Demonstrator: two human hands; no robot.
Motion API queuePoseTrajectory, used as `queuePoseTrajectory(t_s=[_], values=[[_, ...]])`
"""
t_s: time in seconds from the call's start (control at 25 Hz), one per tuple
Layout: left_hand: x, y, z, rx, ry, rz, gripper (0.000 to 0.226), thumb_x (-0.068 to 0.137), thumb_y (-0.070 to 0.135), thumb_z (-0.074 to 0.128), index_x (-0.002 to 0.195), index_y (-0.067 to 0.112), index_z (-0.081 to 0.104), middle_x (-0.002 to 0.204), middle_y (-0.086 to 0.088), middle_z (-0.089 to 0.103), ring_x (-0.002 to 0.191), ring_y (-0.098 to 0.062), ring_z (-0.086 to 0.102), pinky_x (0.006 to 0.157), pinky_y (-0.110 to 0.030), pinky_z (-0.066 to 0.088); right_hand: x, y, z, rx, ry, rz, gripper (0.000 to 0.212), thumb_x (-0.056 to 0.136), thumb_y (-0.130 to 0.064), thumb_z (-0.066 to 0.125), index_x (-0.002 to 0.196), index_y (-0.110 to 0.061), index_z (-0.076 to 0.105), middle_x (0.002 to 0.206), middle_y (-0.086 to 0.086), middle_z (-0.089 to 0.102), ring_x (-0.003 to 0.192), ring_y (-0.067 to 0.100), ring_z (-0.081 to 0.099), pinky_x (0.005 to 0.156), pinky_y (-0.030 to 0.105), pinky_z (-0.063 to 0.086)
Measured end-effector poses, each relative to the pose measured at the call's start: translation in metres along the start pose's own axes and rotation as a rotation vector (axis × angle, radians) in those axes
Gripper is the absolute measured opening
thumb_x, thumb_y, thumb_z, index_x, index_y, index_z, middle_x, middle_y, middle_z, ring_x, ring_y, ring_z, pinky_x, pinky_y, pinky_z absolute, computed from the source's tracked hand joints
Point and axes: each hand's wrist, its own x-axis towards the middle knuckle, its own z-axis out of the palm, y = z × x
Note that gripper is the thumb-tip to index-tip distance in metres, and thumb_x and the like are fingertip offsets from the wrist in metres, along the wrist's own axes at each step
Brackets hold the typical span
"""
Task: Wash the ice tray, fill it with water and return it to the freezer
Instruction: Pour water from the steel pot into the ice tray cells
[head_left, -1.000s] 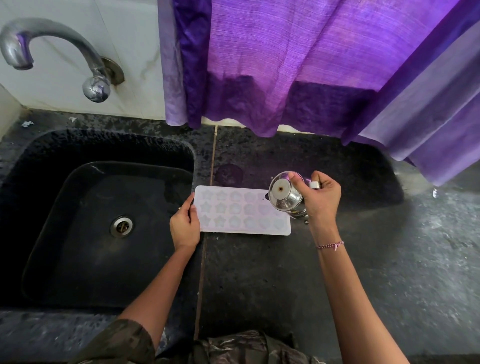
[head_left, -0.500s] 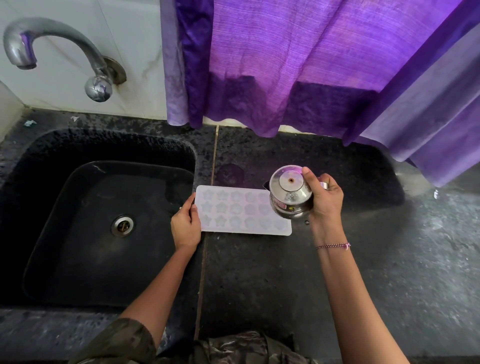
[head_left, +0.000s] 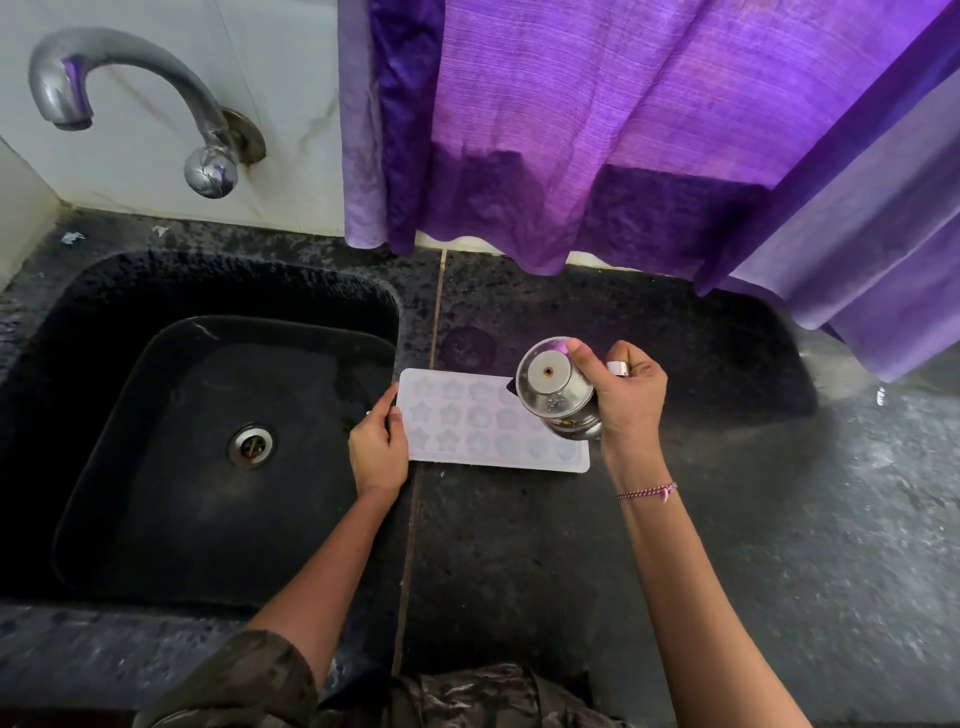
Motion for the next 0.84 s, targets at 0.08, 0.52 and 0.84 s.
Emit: queuePoseTrajectory(t_s=[0.08, 0.52, 0.84], values=[[0.0001, 0.0002, -0.0002, -0.005, -0.001, 0.0, 0.037, 0.095, 0.01, 0.044, 0.128, 0.017, 0.058, 0.067, -0.004, 0.058, 0.054, -0.012, 0.047, 0.058, -0.027, 0.039, -0.0028, -0.0004, 0.0028, -0.054, -0.02, -0.047, 0.057, 0.071, -0.014, 0.081, 0.052, -0.02, 0.028, 0.048, -0.008, 0.028, 0.055, 0.011, 0.026, 0.052, 0.026, 0.029], [0.0002, -0.0013, -0.0005, 0.002, -0.007, 0.0, 0.037, 0.094, 0.008, 0.045, 0.128, 0.015, 0.059, 0.073, -0.018, 0.065, 0.059, -0.017, 0.049, 0.063, -0.034, 0.045, -0.0064, -0.0022, 0.0094, -0.212, -0.03, -0.159, 0.058, 0.071, -0.021, 0.082, 0.05, -0.02, 0.028, 0.051, 0.003, 0.029, 0.057, 0.019, 0.025, 0.054, 0.032, 0.026], [0.0004, -0.0025, -0.0001, -0.002, -0.007, 0.01, 0.037, 0.095, 0.009, 0.045, 0.128, 0.016, 0.059, 0.074, -0.019, 0.065, 0.06, -0.016, 0.048, 0.061, -0.031, 0.043, -0.0047, -0.0047, 0.0062, -0.13, -0.007, -0.1, 0.059, 0.071, -0.018, 0.082, 0.049, -0.024, 0.027, 0.05, -0.003, 0.028, 0.056, 0.015, 0.025, 0.055, 0.03, 0.028]])
